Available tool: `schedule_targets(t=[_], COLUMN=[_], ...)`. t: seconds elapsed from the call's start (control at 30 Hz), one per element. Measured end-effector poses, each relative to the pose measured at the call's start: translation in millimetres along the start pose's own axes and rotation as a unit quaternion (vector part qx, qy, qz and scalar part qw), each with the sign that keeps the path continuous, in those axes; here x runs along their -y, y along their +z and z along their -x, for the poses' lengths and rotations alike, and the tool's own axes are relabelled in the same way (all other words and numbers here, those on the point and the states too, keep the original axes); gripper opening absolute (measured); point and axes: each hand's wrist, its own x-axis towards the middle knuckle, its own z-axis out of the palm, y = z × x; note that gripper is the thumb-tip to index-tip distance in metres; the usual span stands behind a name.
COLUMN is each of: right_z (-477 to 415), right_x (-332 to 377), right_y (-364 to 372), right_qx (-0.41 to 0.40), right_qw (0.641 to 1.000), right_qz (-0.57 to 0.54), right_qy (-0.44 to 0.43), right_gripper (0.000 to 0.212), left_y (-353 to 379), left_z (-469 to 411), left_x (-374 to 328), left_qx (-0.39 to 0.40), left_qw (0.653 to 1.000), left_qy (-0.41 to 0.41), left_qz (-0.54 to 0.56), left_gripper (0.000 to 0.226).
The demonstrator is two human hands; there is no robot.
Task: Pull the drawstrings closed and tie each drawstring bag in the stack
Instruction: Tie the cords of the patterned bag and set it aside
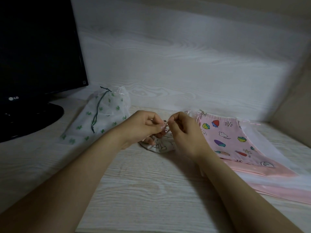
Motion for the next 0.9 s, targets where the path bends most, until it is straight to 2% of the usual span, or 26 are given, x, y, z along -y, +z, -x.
schedule_targets(t=[0.2,0.3,0.4,0.47,0.7,0.9], right_z=[2.4,-1.1,-4.8,-4.5,-3.4,-2.7], right_x=[2.5,0.1,1.7,4.5,3.3,4.7], right_y=[-0.2,-2.0,-4.9,-5.3,-4.2,-6.7], right_qx=[0.012,0.020,0.025,0.031,0.012,-0.010], right_qw=[1.000,0.993,0.963,0.953,0.955,0.952], right_qz=[0.001,-0.108,-0.247,-0.283,-0.279,-0.280], right_qy=[-0.011,0.053,0.101,0.104,0.100,0.123], right_gripper=[0.011,0.018,0.023,0.021,0.010,0.016], left_y=[-1.9,-1.5,-1.7,-1.0,-2.8,-5.8], left_z=[0.2,-0.7,2.2,5.2,7.1,6.2], left_x=[-3.6,-3.0,-5.1,-7.8,-8.7,-7.0], left_qx=[-0.027,-0.052,-0.019,0.001,0.053,0.096], left_qw=[0.999,0.996,0.992,0.990,0.985,0.985], left_qy=[-0.017,-0.022,-0.019,-0.014,0.007,0.003], left_qz=[-0.016,-0.075,-0.121,-0.142,-0.166,-0.144], left_gripper=[0.009,0.008,0.009,0.009,0.017,0.011])
